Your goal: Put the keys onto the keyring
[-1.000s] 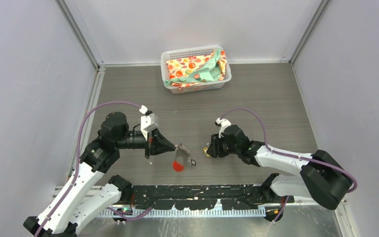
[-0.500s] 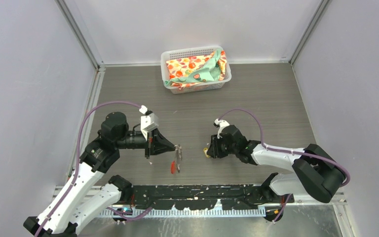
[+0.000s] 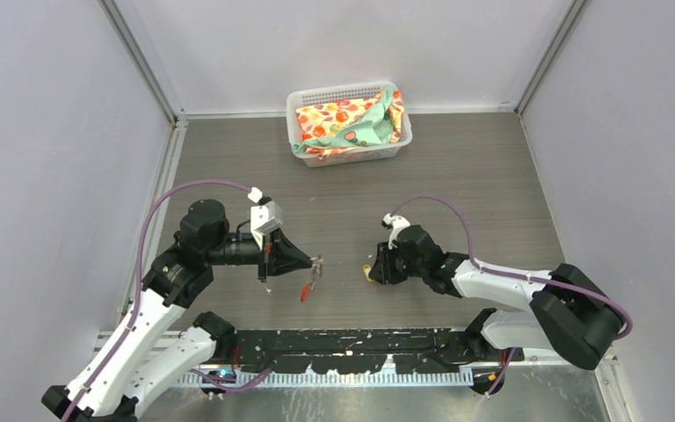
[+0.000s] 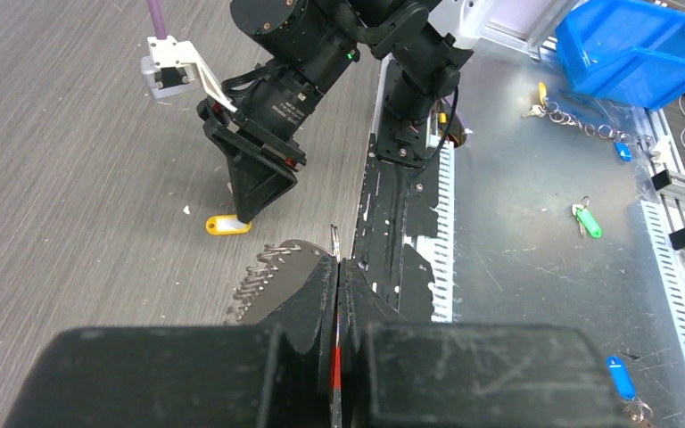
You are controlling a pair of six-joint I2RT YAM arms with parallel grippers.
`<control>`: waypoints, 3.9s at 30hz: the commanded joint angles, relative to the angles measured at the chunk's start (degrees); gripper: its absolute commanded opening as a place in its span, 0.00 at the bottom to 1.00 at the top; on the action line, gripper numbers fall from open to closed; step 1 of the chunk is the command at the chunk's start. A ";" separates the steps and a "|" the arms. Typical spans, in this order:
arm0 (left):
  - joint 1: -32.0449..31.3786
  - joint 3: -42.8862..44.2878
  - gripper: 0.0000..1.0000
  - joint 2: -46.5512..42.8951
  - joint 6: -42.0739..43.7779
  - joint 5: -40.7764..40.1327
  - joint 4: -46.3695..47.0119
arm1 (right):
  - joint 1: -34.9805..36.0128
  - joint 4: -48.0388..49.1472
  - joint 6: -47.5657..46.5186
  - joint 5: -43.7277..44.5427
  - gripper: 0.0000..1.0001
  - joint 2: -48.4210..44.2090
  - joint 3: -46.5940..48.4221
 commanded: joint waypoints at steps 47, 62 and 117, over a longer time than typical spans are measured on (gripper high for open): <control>0.31 1.92 0.00 -1.21 1.26 -1.63 1.69 | 1.83 -9.51 23.34 3.37 0.40 3.92 4.54; 0.30 2.09 0.00 -1.59 1.96 -1.37 0.83 | 1.76 -11.24 23.71 11.44 0.32 3.92 6.78; 0.24 -3.22 0.00 0.35 2.67 -16.10 14.78 | 2.28 -30.97 -8.13 -24.55 0.01 -12.71 39.30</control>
